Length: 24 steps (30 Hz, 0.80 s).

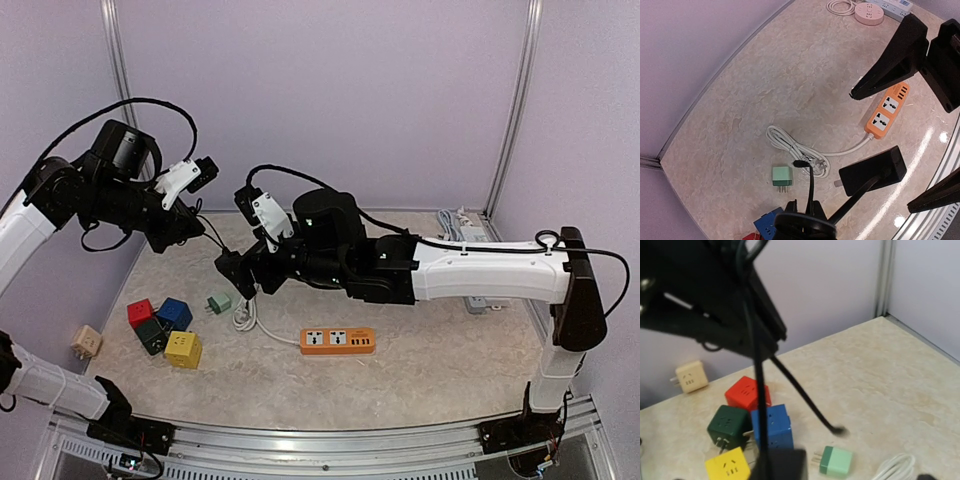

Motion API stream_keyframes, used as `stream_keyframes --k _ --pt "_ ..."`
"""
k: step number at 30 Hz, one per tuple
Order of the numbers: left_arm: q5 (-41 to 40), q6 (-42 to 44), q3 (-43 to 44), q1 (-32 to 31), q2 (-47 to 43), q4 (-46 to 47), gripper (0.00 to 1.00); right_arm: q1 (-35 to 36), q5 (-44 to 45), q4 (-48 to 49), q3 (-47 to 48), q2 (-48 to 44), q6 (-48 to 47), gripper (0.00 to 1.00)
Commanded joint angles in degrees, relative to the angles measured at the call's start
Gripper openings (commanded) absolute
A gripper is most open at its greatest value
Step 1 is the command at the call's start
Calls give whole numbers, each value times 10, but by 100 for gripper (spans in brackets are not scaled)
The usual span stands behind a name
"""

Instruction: Insert the plug

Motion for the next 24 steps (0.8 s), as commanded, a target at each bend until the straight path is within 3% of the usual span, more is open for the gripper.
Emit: stream_keyframes --k 1,5,11,17,24 --pt "-11 -16 15 -5 9 16 0 0 31 -20 19 17 4 100" --pt "-4 -18 22 -5 12 17 0 0 56 -11 23 29 5 93" --pt "-2 -17 23 -5 14 17 0 -6 6 -20 41 53 -5 68" --pt "-4 -17 24 -5 17 18 0 -7 -5 -17 55 67 9 71" --pt "1 -17 25 -5 17 16 0 -12 14 -8 61 78 32 51"
